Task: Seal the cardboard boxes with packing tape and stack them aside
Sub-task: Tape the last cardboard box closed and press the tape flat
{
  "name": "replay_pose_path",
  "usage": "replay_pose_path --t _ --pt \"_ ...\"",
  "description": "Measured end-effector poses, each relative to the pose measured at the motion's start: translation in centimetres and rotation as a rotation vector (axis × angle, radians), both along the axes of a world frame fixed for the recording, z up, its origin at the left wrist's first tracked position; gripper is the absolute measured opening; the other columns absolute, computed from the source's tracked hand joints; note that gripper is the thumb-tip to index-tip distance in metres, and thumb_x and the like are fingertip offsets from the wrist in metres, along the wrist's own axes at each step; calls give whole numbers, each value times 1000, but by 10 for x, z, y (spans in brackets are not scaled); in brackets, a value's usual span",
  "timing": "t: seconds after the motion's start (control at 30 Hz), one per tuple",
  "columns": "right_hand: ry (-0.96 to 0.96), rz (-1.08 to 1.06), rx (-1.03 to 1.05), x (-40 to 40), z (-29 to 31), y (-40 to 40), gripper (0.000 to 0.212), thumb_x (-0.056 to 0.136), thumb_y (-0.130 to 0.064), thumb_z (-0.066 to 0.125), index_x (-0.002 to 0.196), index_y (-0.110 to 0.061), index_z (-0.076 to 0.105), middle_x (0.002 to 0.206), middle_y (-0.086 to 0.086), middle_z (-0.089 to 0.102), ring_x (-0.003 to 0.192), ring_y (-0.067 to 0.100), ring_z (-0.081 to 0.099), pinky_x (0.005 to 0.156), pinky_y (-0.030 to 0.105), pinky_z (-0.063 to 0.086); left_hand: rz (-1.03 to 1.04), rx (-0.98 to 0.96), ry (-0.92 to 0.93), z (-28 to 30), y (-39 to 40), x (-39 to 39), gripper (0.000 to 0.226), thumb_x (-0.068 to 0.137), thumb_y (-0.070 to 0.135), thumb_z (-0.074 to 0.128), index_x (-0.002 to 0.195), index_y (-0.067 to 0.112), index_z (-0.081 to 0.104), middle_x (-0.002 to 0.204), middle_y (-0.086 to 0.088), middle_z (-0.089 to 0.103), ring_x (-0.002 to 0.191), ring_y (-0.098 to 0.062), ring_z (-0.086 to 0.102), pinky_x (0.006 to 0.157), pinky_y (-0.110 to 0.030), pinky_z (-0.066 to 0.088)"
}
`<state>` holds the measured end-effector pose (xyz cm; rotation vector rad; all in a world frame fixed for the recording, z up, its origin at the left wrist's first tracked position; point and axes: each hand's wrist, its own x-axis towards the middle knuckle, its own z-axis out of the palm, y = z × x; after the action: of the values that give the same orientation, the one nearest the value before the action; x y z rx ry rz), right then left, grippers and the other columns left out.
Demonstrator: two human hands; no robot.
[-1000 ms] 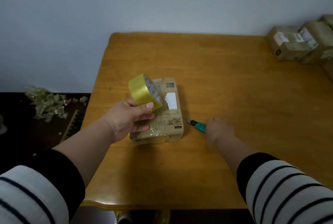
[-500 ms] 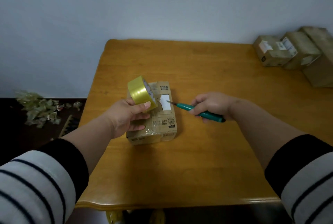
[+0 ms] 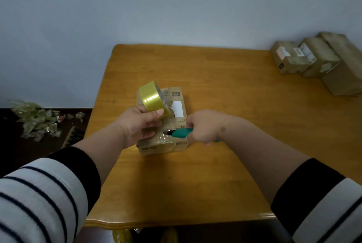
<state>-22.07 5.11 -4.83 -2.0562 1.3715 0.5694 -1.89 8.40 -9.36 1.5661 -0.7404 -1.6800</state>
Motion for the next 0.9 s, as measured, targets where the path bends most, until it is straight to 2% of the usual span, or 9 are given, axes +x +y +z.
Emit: replay_pose_path --t 0.1,0.17,0.27,0.33,0.43,0.5,0.63,0.77,0.9 --pt "13 2 4 3 -2 0 23 87 -34 60 105 -21 59 67 -1 67 64 15 67 59 27 50 -8 -3 6 -3 -1 3 62 62 33 79 119 14 65 113 -3 73 108 -23 66 92 -44 49" --pt "23 17 -3 7 -5 -1 21 87 -33 59 104 -20 59 73 1 67 63 16 70 56 26 50 -24 -3 8 -3 -1 3 56 62 32 80 115 16 67 111 -5 73 108 -23 66 93 -45 49" --pt "52 44 -31 12 -7 -3 20 87 -31 57 103 -19 59 73 1 67 56 14 69 52 25 49 -44 -8 1 -4 -2 3 53 61 32 80 111 18 69 108 -2 73 104 -21 66 90 -43 49" --pt "69 62 -50 14 -8 -4 20 87 -29 57 103 -19 60 68 1 67 57 14 69 53 26 51 -47 -12 1 -4 -2 2 52 60 33 80 110 19 69 108 -2 73 103 -21 66 87 -41 49" --pt "57 50 -80 16 -11 -5 17 86 -29 57 99 -19 60 59 0 63 59 16 68 50 24 47 -32 -10 19 -3 -2 2 53 61 34 79 110 18 68 107 -4 72 102 -22 66 85 -41 49" --pt "44 37 -65 14 -11 -6 17 87 -31 58 101 -20 59 64 0 63 58 15 67 50 23 45 -21 -8 24 -3 -2 2 54 61 33 79 112 16 67 108 -6 71 102 -22 66 84 -40 49" --pt "48 25 -22 3 -9 -13 18 88 -35 59 101 -22 58 75 1 66 59 14 66 50 23 44 -18 -5 59 -3 -3 2 41 64 29 78 102 19 68 105 -3 71 98 -21 66 85 -41 49" --pt "47 -21 -29 -9 -6 -20 14 90 -36 60 85 -26 52 80 -2 60 53 10 63 42 18 41 -2 9 86 -4 -3 5 58 67 30 77 122 14 63 114 -4 69 100 -22 66 90 -45 48" --pt "32 -52 -28 -22 -1 -26 17 90 -37 62 83 -26 51 78 -2 60 54 10 63 45 19 40 3 15 115 -5 -3 7 56 69 29 75 123 17 63 110 -2 69 97 -21 66 91 -45 47"
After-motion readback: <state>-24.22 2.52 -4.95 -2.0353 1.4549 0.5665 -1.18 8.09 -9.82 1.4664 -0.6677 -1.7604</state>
